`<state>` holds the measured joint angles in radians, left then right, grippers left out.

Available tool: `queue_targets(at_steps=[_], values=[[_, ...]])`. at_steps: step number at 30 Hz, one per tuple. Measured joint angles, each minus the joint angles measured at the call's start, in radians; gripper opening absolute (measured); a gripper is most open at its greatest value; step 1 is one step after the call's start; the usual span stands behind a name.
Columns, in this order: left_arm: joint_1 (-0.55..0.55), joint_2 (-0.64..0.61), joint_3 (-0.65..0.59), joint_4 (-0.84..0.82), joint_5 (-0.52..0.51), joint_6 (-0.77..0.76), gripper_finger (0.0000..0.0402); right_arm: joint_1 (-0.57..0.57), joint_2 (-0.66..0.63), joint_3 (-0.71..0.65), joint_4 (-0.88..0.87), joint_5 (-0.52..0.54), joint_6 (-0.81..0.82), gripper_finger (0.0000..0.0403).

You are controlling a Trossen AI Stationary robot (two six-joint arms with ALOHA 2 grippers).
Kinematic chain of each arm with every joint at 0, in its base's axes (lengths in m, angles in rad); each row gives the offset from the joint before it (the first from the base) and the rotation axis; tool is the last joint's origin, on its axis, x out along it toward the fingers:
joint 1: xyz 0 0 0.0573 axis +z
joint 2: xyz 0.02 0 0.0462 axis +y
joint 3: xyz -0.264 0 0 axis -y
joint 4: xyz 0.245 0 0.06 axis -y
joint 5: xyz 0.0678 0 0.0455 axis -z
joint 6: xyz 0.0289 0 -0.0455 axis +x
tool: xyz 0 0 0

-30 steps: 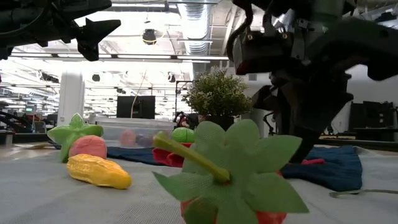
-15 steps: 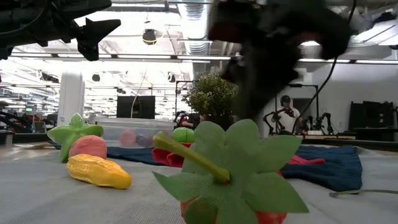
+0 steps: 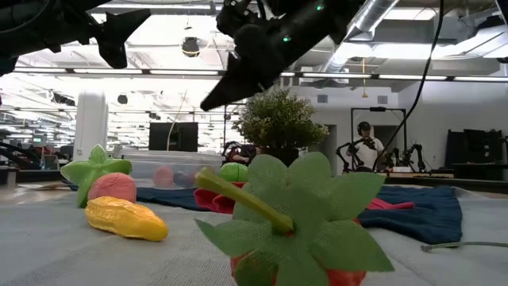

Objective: Pick and placing Produce into tupperware
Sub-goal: Put the left blueberry into the transparent bin

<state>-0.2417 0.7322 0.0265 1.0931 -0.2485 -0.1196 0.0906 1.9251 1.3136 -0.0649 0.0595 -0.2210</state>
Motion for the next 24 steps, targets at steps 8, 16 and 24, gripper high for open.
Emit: queue_targets(at_steps=[8,16,24], values=[[0.0,0.0,0.0,-0.003,0.001,0.0,0.0203,-0.126,0.009,0.0,0.122,-0.117,0.042,0.0078],[0.0,0.0,0.0,-0.003,-0.002,0.001,0.0203,-0.198,0.099,0.138,0.036,-0.223,0.114,0.0078],[0.0,0.0,0.0,-0.009,0.002,0.001,0.0203,-0.198,0.218,0.274,-0.07,-0.208,0.098,0.0079]])
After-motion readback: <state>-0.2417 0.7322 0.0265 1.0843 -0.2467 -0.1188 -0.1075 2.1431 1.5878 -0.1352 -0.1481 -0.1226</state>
